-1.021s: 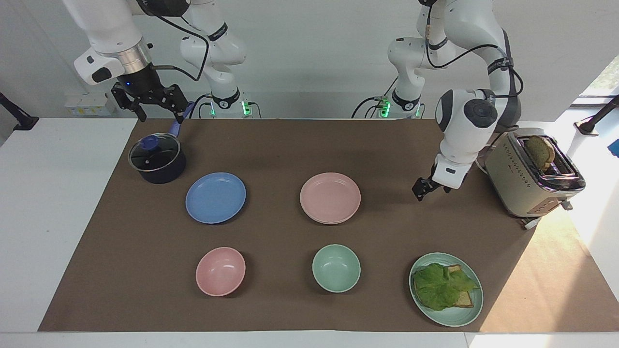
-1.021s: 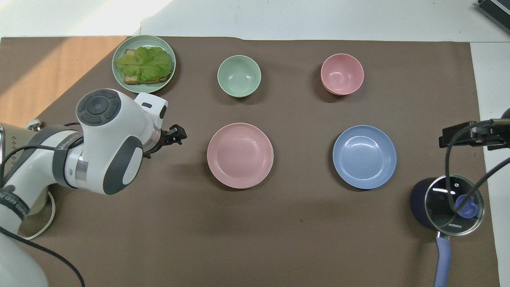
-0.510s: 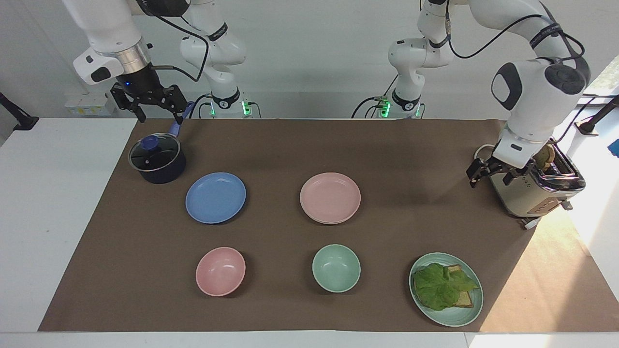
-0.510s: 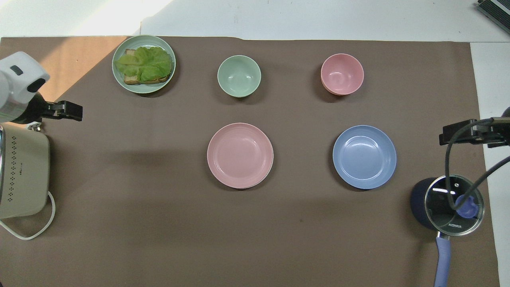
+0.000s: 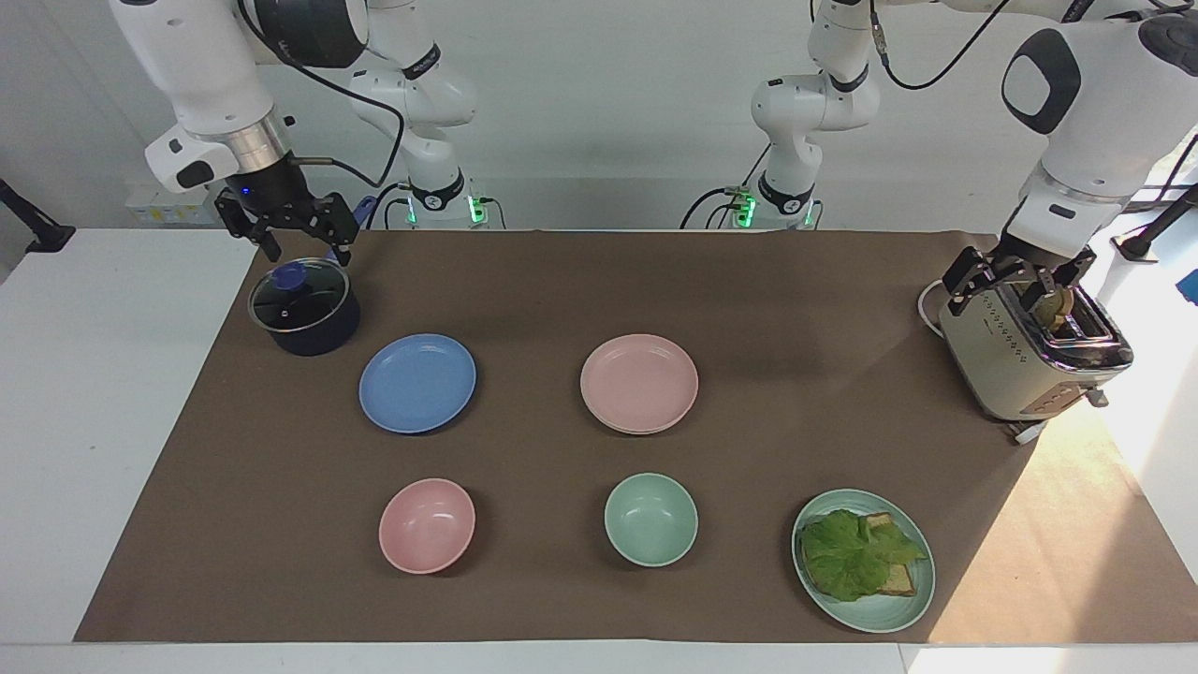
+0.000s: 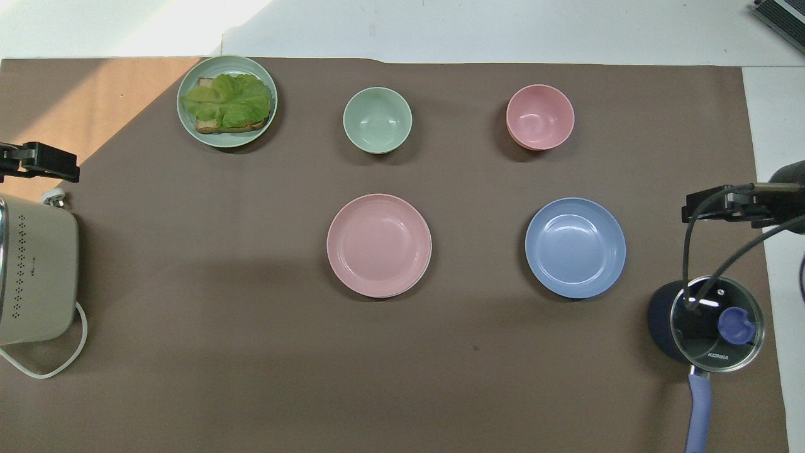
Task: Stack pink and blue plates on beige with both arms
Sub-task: 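Reach the right gripper to the blue plate rim and grasp it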
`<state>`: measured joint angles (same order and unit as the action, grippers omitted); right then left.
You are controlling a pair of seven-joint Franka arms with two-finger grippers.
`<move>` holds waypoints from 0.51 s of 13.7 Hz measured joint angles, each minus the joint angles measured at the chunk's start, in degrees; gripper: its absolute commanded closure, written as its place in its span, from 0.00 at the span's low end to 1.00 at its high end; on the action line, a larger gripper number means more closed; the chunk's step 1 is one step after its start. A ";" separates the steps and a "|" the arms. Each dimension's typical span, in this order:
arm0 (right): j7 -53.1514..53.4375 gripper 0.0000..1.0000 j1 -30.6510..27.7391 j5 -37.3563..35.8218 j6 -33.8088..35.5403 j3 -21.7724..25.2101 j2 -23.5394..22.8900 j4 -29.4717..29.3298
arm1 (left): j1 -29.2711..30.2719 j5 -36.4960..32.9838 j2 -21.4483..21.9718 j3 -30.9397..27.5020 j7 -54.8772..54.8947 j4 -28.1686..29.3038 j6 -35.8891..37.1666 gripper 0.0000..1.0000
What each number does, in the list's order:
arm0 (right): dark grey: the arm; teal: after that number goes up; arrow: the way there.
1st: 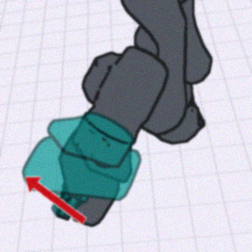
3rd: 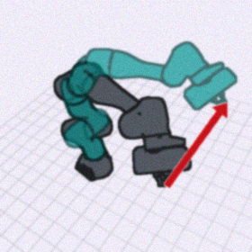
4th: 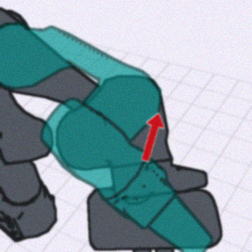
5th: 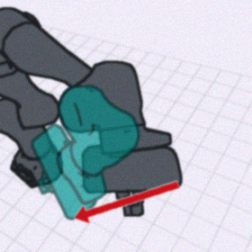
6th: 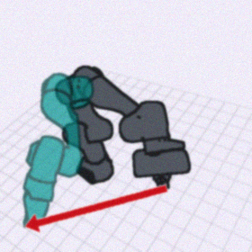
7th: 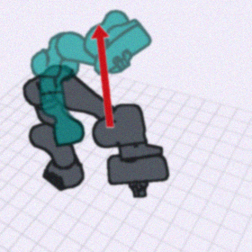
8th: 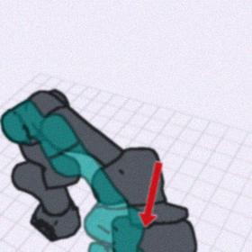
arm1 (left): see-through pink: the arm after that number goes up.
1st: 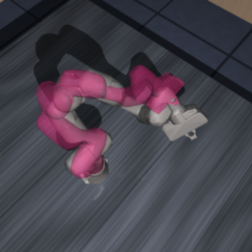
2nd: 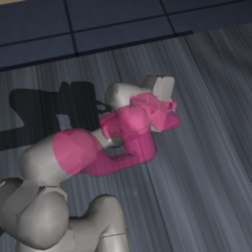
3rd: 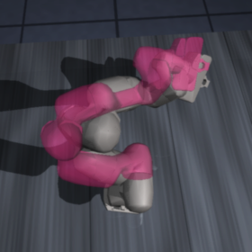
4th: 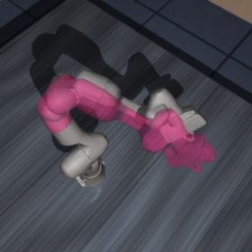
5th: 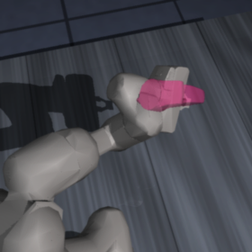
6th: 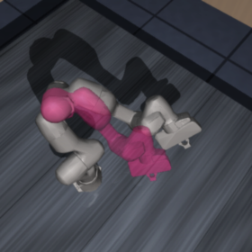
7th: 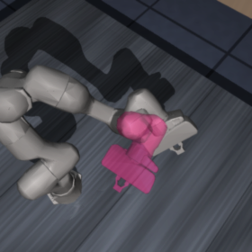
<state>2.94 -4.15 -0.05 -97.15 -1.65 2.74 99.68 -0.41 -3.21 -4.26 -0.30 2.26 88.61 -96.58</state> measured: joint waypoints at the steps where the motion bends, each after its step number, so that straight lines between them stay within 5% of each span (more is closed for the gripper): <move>1: -1.55 0.00 -0.72 0.00 -3.14 0.04 -0.15 2.95 | -0.01 0.01 0.66 0.04 0.09 0.38 0.33 0.00; 7: -6.69 0.00 -1.79 0.02 -24.74 0.07 -4.44 17.28 | 0.14 0.01 1.63 -0.43 3.19 1.48 0.86 0.00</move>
<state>-3.76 -5.95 -0.02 -121.89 -1.57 -1.71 116.95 -0.27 -3.20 -2.63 -0.73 5.45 90.09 -95.73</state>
